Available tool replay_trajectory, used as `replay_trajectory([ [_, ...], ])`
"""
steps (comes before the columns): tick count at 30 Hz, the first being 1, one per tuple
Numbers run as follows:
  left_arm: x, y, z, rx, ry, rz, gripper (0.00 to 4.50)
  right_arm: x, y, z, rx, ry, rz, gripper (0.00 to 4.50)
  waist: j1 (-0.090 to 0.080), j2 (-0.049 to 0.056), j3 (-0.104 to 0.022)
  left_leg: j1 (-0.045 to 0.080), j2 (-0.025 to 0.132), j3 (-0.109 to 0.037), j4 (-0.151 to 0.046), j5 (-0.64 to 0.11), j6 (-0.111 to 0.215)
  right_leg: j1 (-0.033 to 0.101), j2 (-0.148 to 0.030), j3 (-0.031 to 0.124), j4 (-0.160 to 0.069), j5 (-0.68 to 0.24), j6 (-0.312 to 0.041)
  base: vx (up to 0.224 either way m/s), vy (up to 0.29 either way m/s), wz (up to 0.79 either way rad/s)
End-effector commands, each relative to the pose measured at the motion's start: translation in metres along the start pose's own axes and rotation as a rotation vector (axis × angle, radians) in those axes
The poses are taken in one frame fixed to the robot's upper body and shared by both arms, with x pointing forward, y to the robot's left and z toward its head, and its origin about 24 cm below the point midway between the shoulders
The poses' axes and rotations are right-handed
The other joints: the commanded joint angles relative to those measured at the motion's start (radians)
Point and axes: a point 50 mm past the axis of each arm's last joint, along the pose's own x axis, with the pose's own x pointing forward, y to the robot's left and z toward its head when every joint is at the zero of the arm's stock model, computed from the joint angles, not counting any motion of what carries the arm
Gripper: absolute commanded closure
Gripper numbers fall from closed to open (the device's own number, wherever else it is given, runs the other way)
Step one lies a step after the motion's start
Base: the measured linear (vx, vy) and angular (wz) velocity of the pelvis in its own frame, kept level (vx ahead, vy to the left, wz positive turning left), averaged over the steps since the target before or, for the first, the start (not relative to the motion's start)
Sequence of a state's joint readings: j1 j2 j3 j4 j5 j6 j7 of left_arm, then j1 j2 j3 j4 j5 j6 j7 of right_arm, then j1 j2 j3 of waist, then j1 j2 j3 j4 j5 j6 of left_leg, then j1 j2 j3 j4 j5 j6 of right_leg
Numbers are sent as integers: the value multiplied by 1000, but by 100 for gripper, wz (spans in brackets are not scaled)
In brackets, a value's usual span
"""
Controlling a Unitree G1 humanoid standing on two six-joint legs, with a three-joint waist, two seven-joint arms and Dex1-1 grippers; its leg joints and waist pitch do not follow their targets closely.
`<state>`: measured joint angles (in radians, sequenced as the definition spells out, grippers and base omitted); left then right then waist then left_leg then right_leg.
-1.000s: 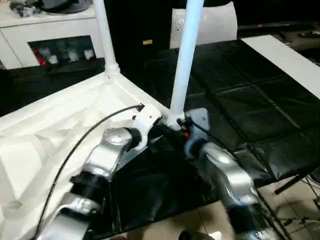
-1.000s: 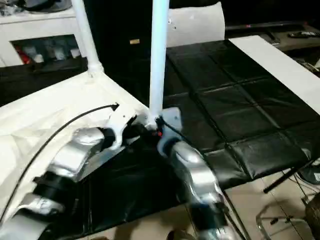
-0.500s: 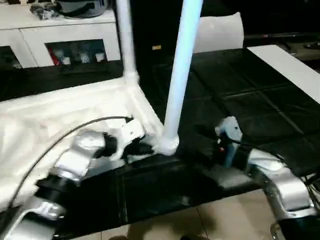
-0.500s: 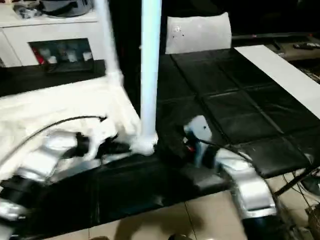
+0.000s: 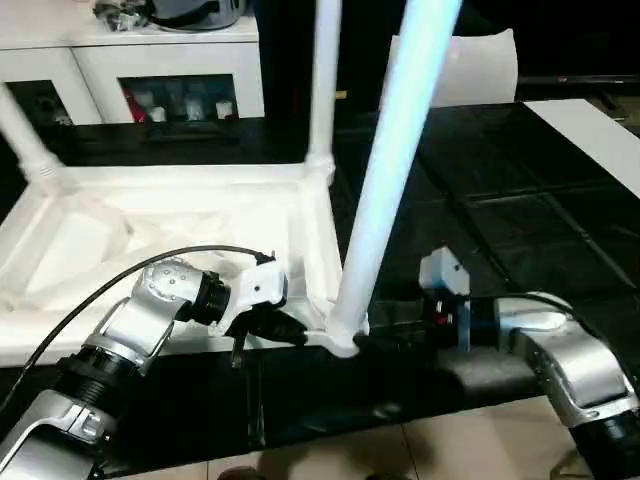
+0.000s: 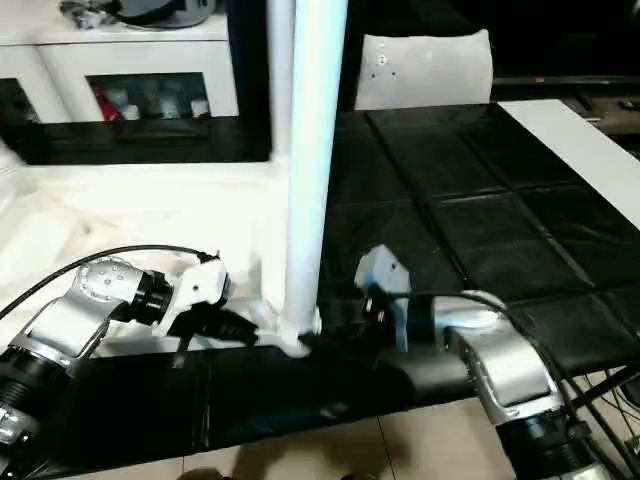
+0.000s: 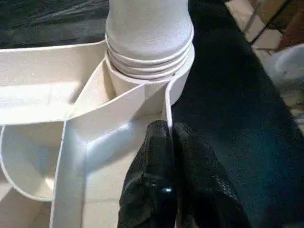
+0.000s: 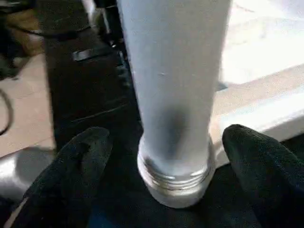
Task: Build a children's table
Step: Rotate leg to tighten
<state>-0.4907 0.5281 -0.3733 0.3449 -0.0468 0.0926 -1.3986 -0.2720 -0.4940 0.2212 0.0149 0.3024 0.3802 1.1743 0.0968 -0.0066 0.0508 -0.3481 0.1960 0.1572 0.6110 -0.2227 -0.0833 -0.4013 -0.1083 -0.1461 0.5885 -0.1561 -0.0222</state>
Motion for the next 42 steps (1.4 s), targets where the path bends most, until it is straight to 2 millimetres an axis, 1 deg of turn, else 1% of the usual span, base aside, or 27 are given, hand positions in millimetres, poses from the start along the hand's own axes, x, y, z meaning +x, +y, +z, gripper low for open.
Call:
replay_trajectory([
  [1, 9, -6, 10, 82, 11, -107, 450, -1, 0, 3, -11, 3, 42, 63, -5, -10, -63, 3, 43, 1, -83, -134, 42, 54, -60, 73, -64, -322, -154, 0, 0, 0],
  [2, 9, -7, 11, 87, 11, -121, 450, -1, 0, 4, -12, 6, 60, 63, -4, -8, -62, 2, 44, 0, -85, -145, 39, 55, -61, 73, -64, -330, -154, 0, 0, 0],
  [3, 9, -7, 12, 89, 11, -126, 450, 0, 0, 4, -11, 5, 67, 83, -4, -9, -63, 1, 44, 0, -85, -147, 36, 57, -61, 73, -63, -331, -154, 0, 0, 0],
  [4, 9, -7, 12, 90, 12, -129, 450, 0, 0, 5, -11, 4, 69, 83, -3, -10, -62, 2, 44, 0, -85, -154, 32, 56, -61, 73, -65, -340, -151, 0, 0, 0],
  [6, 10, -8, 13, 95, 16, -144, 450, 1, -1, 5, -11, 3, 82, 109, -1, -12, -61, 1, 42, 1, -85, -160, 30, 55, -62, 74, -68, -365, -143, 0, 0, 0],
  [8, 11, -9, 13, 101, 19, -155, 450, 2, -2, 5, -13, 4, 90, 113, -1, -12, -62, 0, 41, 0, -84, -161, 28, 55, -62, 73, -69, -384, -136, 0, 0, 0],
  [10, 11, -9, 13, 105, 22, -160, 450, 3, -2, 5, -14, 3, 93, 137, 0, -13, -61, 0, 41, 0, -84, -159, 29, 55, -62, 73, -70, -388, -132, 0, 0, 0],
  [12, 11, -9, 13, 106, 22, -166, 450, 6, -3, 5, -14, 1, 100, 152, 0, -10, -63, -1, 42, -1, -84, -154, 27, 56, -61, 72, -68, -380, -131, 0, 0, 0],
  [14, 12, -10, 14, 109, 23, -168, 450, 7, -3, 6, -15, 0, 105, 157, 0, -11, -64, -2, 42, -1, -85, -151, 27, 56, -60, 72, -67, -364, -134, 0, 0, 0],
  [15, 12, -10, 14, 109, 22, -168, 450, 8, -2, 6, -14, -2, 108, 181, 0, -13, -63, -2, 42, -1, -85, -150, 27, 56, -60, 72, -65, -361, -135, 0, 0, 0],
  [19, 12, -10, 14, 110, 24, -169, 450, 11, -2, 6, -9, -9, 121, 203, 1, -10, -64, -3, 43, -2, -85, -149, 25, 57, -60, 72, -64, -347, -140, 0, 0, 0],
  [21, 13, -11, 14, 110, 24, -171, 450, 13, -1, 5, -2, -10, 130, 231, 1, -11, -63, -3, 42, -2, -86, -154, 24, 57, -60, 72, -65, -360, -139, 0, 0, 0],
  [25, 13, -12, 13, 109, 29, -175, 450, 14, 0, 4, 2, -14, 135, 249, 1, -11, -64, -2, 42, -1, -85, -154, 22, 56, -62, 72, -67, -368, -134, 0, 0, 0],
  [26, 12, -11, 13, 102, 26, -164, 450, 17, 4, 5, 14, -24, 152, 249, 1, -8, -63, -2, 42, -2, -86, -158, 21, 56, -60, 72, -67, -367, -134, 0, 0, 0],
  [29, 12, -10, 12, 83, 14, -135, 450, 19, 7, 4, 33, -44, 154, 252, 0, -9, -63, -3, 43, -2, -87, -161, 17, 58, -60, 72, -67, -368, -131, 0, 0, 0],
  [30, 12, -10, 12, 76, 10, -120, 450, 20, 9, 4, 40, -51, 151, 252, 0, -10, -64, -3, 43, -3, -87, -160, 17, 58, -60, 72, -67, -365, -132, 0, 0, 0],
  [31, 12, -9, 13, 71, 8, -105, 450, 21, 10, 4, 46, -56, 147, 252, 1, -3, -64, -2, 43, -3, -87, -162, 15, 58, -61, 72, -66, -363, -133, 0, 0, 0],
  [32, 13, -7, 13, 58, 5, -65, 450, 23, 12, 3, 60, -67, 132, 252, 0, -7, -64, -1, 44, -3, -88, -169, 12, 57, -59, 72, -67, -356, -136, 0, 0, 0],
  [33, 13, -7, 13, 58, 5, -65, 450, 23, 12, 3, 60, -67, 132, 252, 0, -5, -63, -1, 44, -2, -88, -172, 10, 56, -59, 72, -66, -357, -136, 0, 0, 0],
  [34, 15, -3, 13, 14, 0, 3, 450, 28, 14, 0, 68, -65, 86, 252, 0, -3, -62, -1, 44, -3, -89, -178, 5, 56, -59, 73, -67, -366, -133, 0, 0, 0],
  [35, 17, 2, 14, -34, -23, 77, 450, 35, 13, -4, 78, -57, 3, 252, -2, -5, -59, 0, 42, -2, -89, -196, 1, 55, -59, 71, -74, -398, -122, 0, 0, 0],
  [37, 19, 4, 16, -65, -46, 123, 450, 40, 11, -6, 87, -49, -66, 252, -4, -1, -56, 3, 38, -2, -89, -217, -8, 52, -58, 68, -81, -445, -109, 0, 0, 0],
  [38, 26, 9, 18, -113, -74, 210, 450, 51, 8, -5, 148, -80, -184, 253, -14, -3, -48, 7, 29, -4, -87, -272, -21, 49, -58, 56, -100, -580, -58, 0, 0, 0],
  [39, 28, 10, 19, -126, -80, 235, 450, 55, 7, -5, 167, -93, -208, 253, -18, -3, -46, 11, 25, -5, -85, -290, -25, 44, -57, 49, -112, -629, -37, 0, 0, 0],
  [40, 29, 11, 20, -134, -84, 249, 450, 56, 7, -4, 178, -101, -221, 254, -27, -1, -46, 19, 18, -8, -77, -319, -30, 43, -58, 35, -129, -695, 3, 0, 0, 0],
  [41, 32, 15, 24, -170, -109, 297, 450, 62, 5, -2, 191, -99, -262, 254, -35, 0, -48, 22, 20, -14, -79, -344, -24, 47, -56, 23, -137, -700, 24, 0, 0, 0],
  [42, 34, 19, 27, -203, -132, 340, 450, 67, 3, -1, 212, -101, -308, 254, -43, 4, -47, 23, 25, -16, -82, -360, -23, 50, -54, 18, -138, -682, 24, 0, 0, 0],
])
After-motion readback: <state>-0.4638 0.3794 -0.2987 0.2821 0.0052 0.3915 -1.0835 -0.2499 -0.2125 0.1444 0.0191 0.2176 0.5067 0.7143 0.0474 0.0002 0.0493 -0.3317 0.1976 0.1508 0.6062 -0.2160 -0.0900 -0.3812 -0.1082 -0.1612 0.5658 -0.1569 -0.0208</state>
